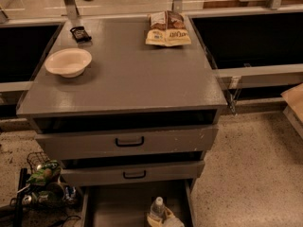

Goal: Place blue plastic bottle into bottom drawer

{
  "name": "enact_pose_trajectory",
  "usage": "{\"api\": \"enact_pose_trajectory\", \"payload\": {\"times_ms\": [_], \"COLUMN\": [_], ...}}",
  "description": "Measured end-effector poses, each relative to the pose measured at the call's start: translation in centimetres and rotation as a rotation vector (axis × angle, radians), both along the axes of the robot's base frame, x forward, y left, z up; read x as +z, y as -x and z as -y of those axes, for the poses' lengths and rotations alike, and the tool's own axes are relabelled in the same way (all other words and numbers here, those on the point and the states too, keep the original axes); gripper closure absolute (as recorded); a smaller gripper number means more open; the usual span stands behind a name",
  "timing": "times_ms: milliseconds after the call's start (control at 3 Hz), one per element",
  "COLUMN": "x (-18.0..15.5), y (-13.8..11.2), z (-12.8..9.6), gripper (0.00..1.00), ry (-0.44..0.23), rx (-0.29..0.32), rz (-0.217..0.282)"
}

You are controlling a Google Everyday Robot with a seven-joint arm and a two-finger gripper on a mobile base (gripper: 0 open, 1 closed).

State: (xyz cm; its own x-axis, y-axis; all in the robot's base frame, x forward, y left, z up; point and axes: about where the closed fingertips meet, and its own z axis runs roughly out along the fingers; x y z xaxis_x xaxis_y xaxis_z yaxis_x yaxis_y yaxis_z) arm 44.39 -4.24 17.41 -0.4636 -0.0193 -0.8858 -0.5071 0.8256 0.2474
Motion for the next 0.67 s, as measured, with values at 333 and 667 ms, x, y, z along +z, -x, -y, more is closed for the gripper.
{"api": "enact_pose_trajectory", "payload": {"times_ms": [333,667], "x": [-0.01,-0.01], "y": [0.01,0.01], "z": [0.00,0.00], "gripper": [0.00,0.00], "ry": [0.000,0.000], "rx": [0.000,0.000], "rz": [0.000,0.000]}}
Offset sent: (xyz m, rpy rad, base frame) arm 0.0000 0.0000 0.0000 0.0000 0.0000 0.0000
